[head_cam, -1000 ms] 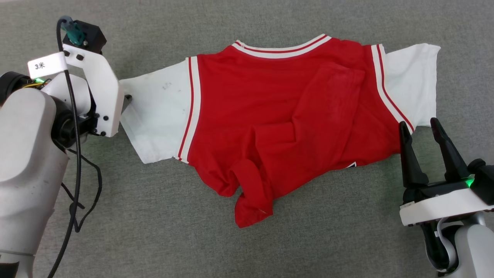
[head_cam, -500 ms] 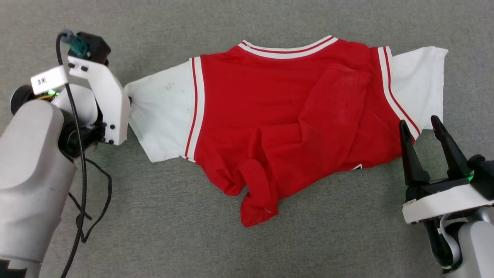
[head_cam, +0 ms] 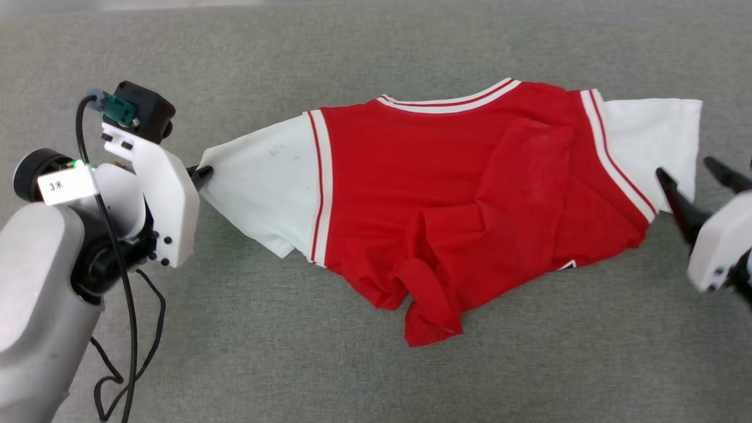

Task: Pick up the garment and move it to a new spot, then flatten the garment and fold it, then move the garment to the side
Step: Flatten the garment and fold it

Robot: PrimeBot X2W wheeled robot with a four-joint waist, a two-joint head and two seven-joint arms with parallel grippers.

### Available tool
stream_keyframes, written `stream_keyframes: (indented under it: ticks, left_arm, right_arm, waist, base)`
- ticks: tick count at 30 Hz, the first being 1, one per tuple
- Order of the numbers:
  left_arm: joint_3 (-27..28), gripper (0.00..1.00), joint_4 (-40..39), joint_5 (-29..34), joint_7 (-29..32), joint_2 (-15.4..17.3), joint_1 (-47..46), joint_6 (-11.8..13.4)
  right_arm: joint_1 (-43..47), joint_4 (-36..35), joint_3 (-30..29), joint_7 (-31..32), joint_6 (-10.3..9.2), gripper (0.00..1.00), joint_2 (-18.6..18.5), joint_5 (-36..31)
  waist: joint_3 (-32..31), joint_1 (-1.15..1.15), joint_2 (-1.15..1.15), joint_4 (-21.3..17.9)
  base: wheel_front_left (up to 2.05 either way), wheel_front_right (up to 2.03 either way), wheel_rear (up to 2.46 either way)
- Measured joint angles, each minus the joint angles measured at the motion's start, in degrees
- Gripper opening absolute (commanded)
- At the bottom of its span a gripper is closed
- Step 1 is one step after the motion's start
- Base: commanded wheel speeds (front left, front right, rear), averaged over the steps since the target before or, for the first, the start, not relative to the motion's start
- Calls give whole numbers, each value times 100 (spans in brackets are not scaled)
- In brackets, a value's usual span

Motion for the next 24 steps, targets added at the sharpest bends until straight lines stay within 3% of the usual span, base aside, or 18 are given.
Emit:
stream_keyframes:
  ticks: [5,9,14,24]
  left_arm:
    - [27,0,-966,-34,53,96,335,172]
    - [-13,0,-1484,-15,78,115,427,246]
    - [-121,0,-1831,52,-44,26,426,243]
    - [-274,0,-2208,18,3,-81,320,191]
  right_arm:
    - [-929,101,-127,2281,-1,100,-480,512]
    - [-1660,409,-267,3489,1,100,-684,490]
    - [-2315,994,-497,4169,0,100,-810,66]
    - [-2881,1874,-979,4325,0,100,-827,-472]
  waist:
    - [195,0,0,194]
    - [393,0,0,382]
    - [634,0,0,653]
    - [1018,0,0,1036]
  base:
    - [0,0,0]
    - [0,0,0]
    - [0,0,0]
    - [0,0,0]
